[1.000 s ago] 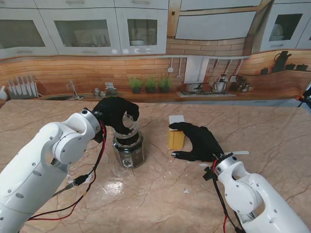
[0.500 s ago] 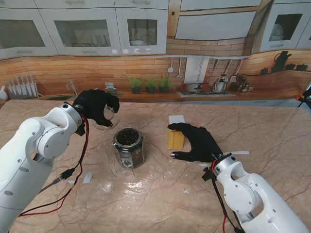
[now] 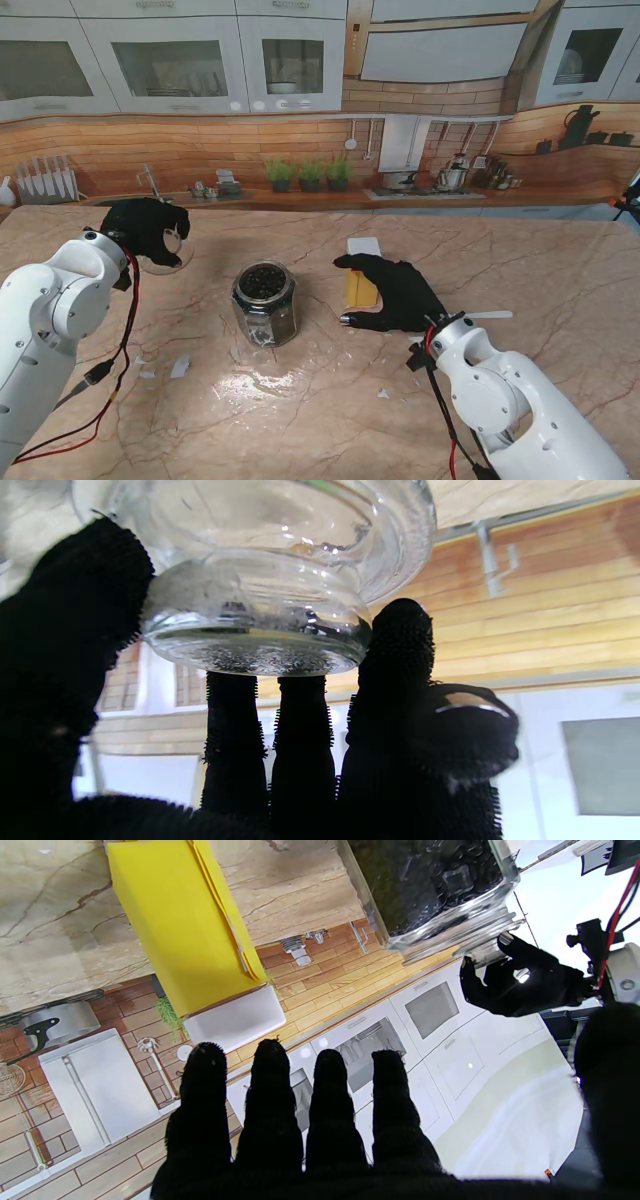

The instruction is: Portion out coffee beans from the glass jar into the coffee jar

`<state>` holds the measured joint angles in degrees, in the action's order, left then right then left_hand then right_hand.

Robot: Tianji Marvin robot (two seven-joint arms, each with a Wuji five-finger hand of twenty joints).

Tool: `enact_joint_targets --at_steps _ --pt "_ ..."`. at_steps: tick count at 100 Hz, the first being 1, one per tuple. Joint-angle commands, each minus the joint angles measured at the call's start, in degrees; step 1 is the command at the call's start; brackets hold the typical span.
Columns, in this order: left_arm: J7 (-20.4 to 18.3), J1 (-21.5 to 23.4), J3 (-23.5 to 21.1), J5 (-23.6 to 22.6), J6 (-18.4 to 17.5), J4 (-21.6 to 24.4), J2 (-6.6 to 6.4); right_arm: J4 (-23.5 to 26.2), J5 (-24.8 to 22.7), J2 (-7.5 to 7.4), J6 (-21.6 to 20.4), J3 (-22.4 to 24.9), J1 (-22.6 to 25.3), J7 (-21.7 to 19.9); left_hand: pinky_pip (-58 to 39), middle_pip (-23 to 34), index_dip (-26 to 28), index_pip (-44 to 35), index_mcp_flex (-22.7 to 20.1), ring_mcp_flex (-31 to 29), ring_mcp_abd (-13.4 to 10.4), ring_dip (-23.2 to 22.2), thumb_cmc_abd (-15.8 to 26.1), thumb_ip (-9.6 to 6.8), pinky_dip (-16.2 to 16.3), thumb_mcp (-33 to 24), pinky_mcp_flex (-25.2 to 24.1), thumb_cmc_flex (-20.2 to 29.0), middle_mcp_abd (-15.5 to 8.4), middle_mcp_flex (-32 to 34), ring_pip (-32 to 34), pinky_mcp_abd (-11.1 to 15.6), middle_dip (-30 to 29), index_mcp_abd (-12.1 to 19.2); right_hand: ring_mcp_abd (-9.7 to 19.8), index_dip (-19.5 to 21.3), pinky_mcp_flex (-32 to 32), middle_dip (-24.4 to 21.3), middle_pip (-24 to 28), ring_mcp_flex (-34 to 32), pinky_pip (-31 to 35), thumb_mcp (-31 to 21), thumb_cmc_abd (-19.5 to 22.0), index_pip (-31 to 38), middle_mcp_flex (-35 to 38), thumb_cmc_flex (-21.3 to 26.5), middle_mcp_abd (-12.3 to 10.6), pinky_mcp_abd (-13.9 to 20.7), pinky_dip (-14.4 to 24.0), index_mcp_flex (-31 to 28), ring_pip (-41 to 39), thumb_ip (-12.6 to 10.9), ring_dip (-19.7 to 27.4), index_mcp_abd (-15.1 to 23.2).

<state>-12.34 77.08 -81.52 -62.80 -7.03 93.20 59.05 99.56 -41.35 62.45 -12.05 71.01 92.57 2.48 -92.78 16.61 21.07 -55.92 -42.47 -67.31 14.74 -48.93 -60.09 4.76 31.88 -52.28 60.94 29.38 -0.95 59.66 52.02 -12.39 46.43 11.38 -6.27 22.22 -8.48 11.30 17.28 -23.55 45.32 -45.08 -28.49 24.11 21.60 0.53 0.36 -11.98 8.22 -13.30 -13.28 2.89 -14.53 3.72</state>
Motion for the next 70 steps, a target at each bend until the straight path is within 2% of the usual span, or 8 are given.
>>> enact_joint_targets --at_steps 1,29,30,38,42,49,53,70 --pt "0.22 0.62 -0.17 -0.51 1.22 -1.92 -0.22 0.09 0.15 0.23 0.06 -0.36 -0.37 -0.32 -2.99 7.7 4.45 -13.5 -4.09 -4.72 -16.27 -2.01 5.32 -8.55 0.99 -13.51 -0.61 16.06 -2.76 8.56 4.25 13.28 4.99 -0.47 2.17 -0.62 -0.05 0.34 0.52 -0.42 -0.72 -0.61 -1.19 0.39 -0.35 1.97 -0.71 1.04 -0.69 -0.41 -0.08 -0.49 -0.03 -0.34" --pt "1.25 -1.13 3.18 -1.55 7.25 -9.13 -0.35 0.06 0.44 0.21 0.07 -0.75 -0.68 -0.63 -2.72 7.75 4.56 -13.5 -3.77 -4.59 -16.33 -2.18 5.96 -8.73 0.89 -12.8 -0.68 16.44 -2.8 8.16 3.89 13.13 5.18 -0.53 2.09 -0.61 -0.11 0.35 0.53 -0.42 -0.72 -0.63 -1.18 0.44 -0.35 1.98 -0.76 1.08 -0.7 -0.39 -0.07 -0.5 -0.03 -0.32" --pt "1.25 -1.23 3.32 -1.57 7.38 -9.36 -0.36 0.05 0.45 0.21 0.07 -0.75 -0.69 -0.64 -2.71 7.75 4.57 -13.5 -3.76 -4.53 -14.82 -2.26 5.92 -8.73 0.89 -12.76 -0.67 16.46 -2.84 8.14 3.91 13.14 5.19 -0.52 2.1 -0.61 -0.11 0.35 0.53 -0.45 -0.73 -0.65 -1.2 0.44 -0.36 2.01 -0.8 1.08 -0.7 -0.39 -0.09 -0.51 -0.03 -0.35" --pt "1.47 -2.01 4.47 -1.22 8.24 -11.19 -0.38 0.01 0.52 0.22 0.11 -0.8 -0.71 -0.61 -2.54 7.76 4.66 -13.51 -3.57 -4.49 -16.4 -2.38 6.12 -8.68 0.82 -12.61 -0.71 16.4 -2.9 7.96 3.66 13.09 5.27 -0.39 2.19 -0.62 -0.11 0.35 0.52 -0.44 -0.74 -0.63 -1.18 0.43 -0.37 1.99 -0.82 1.09 -0.71 -0.35 -0.09 -0.5 -0.03 -0.36" --pt "1.53 -2.36 5.06 -1.05 8.91 -12.0 -0.39 0.0 0.54 0.23 0.15 -0.82 -0.72 -0.61 -2.39 7.75 4.69 -13.48 -3.46 -4.38 -14.62 -2.58 6.27 -8.56 0.77 -12.47 -0.74 16.45 -2.96 7.82 3.49 12.99 5.33 -0.43 2.16 -0.62 -0.12 0.35 0.53 -0.47 -0.74 -0.63 -1.18 0.46 -0.35 2.0 -0.79 1.06 -0.71 -0.39 -0.11 -0.5 -0.04 -0.35" --pt "1.92 -3.07 6.17 -0.75 9.84 -13.61 -0.39 -0.01 0.58 0.23 0.19 -0.83 -0.73 -0.62 -1.96 7.71 4.8 -13.4 -3.17 -4.37 -16.16 -2.97 6.52 -8.25 0.59 -12.19 -0.8 16.41 -3.13 7.56 2.99 12.87 5.42 -0.16 2.14 -0.63 -0.1 0.35 0.52 -0.43 -0.77 -0.62 -1.19 0.45 -0.38 1.99 -0.74 1.09 -0.72 -0.38 -0.1 -0.5 -0.04 -0.32" --pt "1.97 -3.42 6.74 -0.6 10.28 -14.52 -0.4 0.01 0.62 0.24 0.21 -0.83 -0.72 -0.63 -1.8 7.63 4.8 -13.37 -3.12 -4.17 -13.73 -3.22 6.8 -8.04 0.53 -12.04 -0.85 16.43 -3.22 7.37 2.67 12.7 5.43 -0.1 2.14 -0.63 -0.12 0.36 0.54 -0.45 -0.76 -0.62 -1.17 0.44 -0.37 1.97 -0.77 1.1 -0.72 -0.35 -0.1 -0.49 -0.04 -0.35" --pt "5.03 -4.9 9.18 0.21 11.09 -18.88 -0.32 0.09 0.59 0.25 0.14 -0.69 -0.58 -0.5 -0.03 7.3 4.93 -13.05 -2.1 -3.83 -13.99 -5.0 8.67 -6.71 -0.22 -10.19 -1.1 16.62 -3.8 6.27 0.05 11.97 5.77 0.85 2.08 -0.64 -0.1 0.35 0.52 -0.44 -0.77 -0.61 -1.15 0.44 -0.36 1.92 -0.77 1.06 -0.72 -0.4 -0.11 -0.49 -0.04 -0.34"
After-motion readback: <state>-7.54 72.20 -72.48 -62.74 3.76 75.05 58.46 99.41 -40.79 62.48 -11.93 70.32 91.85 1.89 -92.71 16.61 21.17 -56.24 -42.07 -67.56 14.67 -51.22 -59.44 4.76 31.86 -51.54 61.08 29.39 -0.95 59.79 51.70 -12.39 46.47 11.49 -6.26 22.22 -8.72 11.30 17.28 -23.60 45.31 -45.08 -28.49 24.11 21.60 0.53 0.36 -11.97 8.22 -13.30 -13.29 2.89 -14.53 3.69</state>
